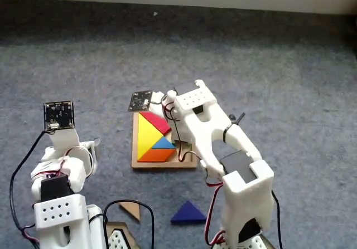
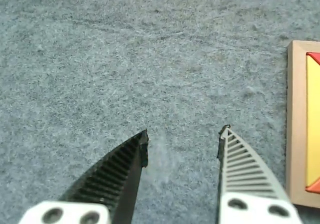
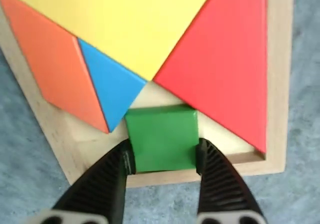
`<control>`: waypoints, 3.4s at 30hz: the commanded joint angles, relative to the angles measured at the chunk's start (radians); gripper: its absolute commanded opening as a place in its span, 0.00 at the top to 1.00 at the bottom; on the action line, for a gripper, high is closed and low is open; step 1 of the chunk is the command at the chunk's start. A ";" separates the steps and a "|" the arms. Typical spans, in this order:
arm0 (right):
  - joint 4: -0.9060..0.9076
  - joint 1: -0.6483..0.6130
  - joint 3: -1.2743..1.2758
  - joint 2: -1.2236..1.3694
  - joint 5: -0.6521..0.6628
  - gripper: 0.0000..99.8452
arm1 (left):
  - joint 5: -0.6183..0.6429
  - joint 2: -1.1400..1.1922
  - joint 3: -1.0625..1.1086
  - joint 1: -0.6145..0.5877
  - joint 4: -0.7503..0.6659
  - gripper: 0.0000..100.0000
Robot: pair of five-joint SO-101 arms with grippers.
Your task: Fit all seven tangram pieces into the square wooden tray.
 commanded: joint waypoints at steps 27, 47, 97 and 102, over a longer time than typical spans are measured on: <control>0.008 0.002 -0.012 -0.344 -0.290 0.95 | 0.006 -0.015 -0.007 -0.007 -0.018 0.77; -0.050 -0.033 0.108 -0.311 -0.704 0.95 | 0.006 -0.015 -0.005 -0.007 -0.018 0.77; 0.042 0.068 -0.209 0.015 -0.764 0.96 | 0.005 -0.015 -0.005 -0.007 -0.018 0.77; 0.051 0.038 -0.217 0.093 -0.764 0.96 | 0.005 -0.015 -0.007 -0.010 -0.018 0.77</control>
